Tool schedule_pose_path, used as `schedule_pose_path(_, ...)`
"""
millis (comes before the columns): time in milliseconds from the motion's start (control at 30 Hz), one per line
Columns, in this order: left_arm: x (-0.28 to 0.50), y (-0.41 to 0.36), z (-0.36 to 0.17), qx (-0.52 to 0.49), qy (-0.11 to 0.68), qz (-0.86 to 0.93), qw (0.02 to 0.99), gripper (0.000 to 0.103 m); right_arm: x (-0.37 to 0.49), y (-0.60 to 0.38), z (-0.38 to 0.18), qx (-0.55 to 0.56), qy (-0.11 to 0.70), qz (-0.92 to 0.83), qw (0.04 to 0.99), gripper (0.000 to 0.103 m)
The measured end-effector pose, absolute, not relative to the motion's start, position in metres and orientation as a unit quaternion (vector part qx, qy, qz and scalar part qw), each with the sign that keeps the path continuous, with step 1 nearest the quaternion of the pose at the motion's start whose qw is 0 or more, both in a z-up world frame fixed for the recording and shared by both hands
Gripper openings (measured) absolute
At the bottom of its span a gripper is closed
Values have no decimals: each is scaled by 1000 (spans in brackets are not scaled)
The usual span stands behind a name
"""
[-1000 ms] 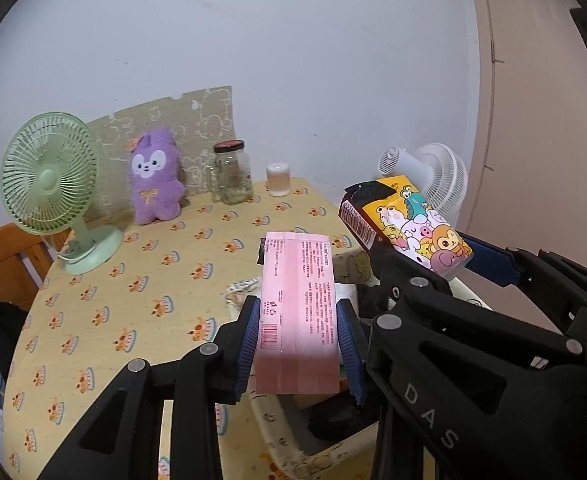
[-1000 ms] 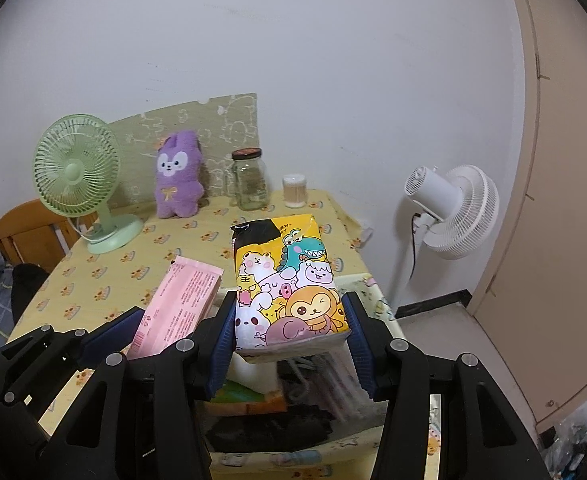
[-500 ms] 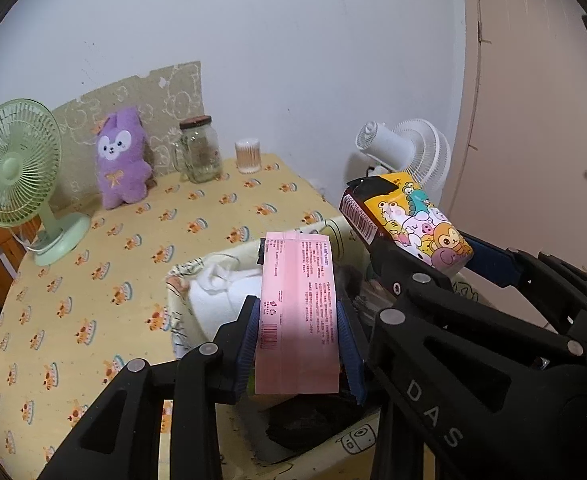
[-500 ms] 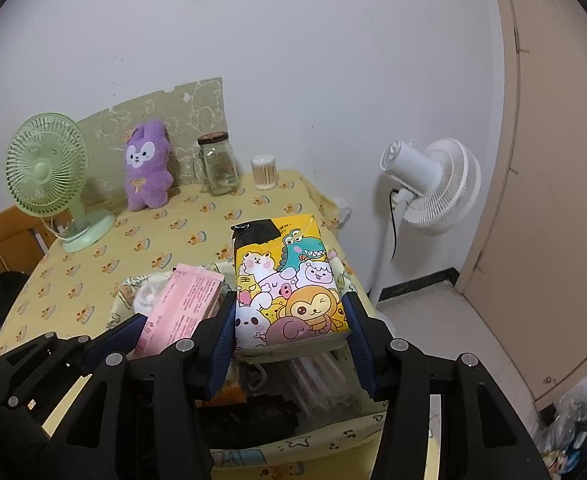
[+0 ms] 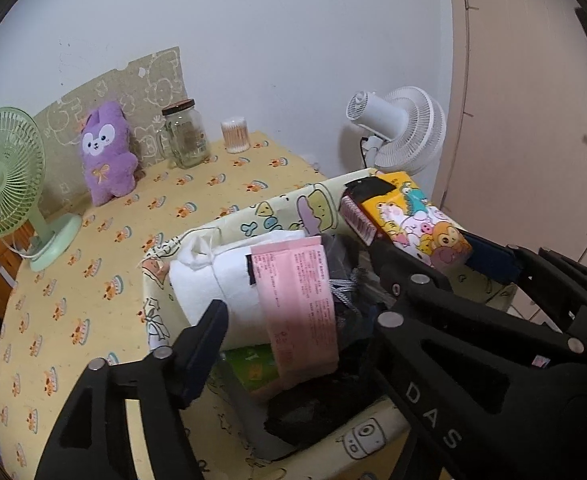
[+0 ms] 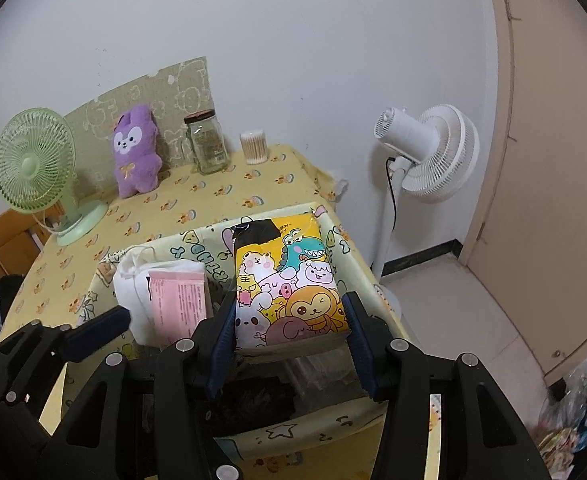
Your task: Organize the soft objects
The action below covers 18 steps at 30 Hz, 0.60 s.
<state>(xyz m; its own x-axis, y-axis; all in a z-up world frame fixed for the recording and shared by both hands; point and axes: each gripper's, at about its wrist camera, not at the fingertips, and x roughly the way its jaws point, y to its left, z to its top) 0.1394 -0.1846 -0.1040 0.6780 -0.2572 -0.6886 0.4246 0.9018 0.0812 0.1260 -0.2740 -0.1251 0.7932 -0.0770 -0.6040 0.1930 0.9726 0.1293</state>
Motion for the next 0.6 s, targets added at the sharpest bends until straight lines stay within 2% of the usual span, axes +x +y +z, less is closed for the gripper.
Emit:
schedule_pose_path(233, 138, -180, -104, 122, 350, -182, 911, 81, 125, -271, -128, 109, 317, -71, 940, 59)
schedule_pose_path(300, 137, -179, -103, 121, 350, -182, 911, 84, 124, -269, -127, 106, 318, -71, 939, 71)
schedule_pose_path(367, 136, -177, -102, 118, 352, -184, 910, 90, 122, -267, -125, 103, 315, -73, 941, 78)
schedule_pose_path(600, 129, -169, -97, 112, 349, -188, 911, 93, 114, -258, -117, 82, 310, -80, 944, 85)
